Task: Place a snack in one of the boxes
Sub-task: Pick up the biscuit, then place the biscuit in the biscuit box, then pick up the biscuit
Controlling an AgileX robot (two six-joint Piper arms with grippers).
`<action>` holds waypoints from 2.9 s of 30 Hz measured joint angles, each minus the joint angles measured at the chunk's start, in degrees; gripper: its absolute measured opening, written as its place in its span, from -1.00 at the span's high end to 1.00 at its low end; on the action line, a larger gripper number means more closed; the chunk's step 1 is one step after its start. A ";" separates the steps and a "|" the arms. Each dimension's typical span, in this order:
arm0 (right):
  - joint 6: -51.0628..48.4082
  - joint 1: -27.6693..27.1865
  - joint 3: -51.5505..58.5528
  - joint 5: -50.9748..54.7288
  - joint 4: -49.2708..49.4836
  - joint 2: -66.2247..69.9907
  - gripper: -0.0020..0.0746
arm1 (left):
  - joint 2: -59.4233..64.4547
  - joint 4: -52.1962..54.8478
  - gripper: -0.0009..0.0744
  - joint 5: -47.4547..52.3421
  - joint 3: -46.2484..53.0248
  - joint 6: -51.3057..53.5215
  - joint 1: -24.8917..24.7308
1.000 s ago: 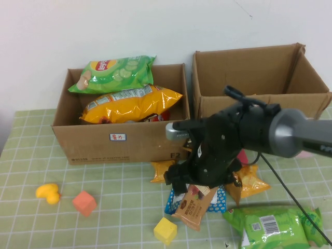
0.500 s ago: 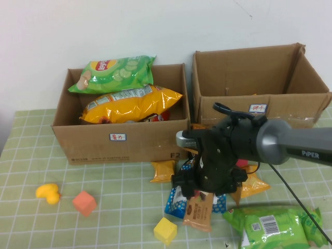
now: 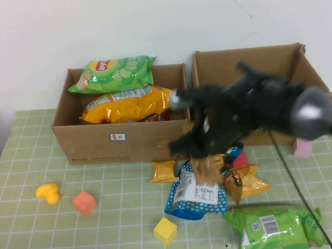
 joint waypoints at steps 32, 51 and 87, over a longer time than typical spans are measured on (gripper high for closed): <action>-0.52 -23.65 -7.86 -24.02 -24.33 0.08 -0.46 | 0.00 0.00 0.98 0.00 0.00 0.00 0.00; -35.84 -22.92 12.53 10.69 12.17 -22.80 0.93 | 0.00 0.00 0.98 0.00 0.00 0.09 0.00; -42.15 -10.43 15.17 -40.42 43.65 3.57 -0.50 | 0.00 0.00 0.98 0.00 0.00 -0.01 0.00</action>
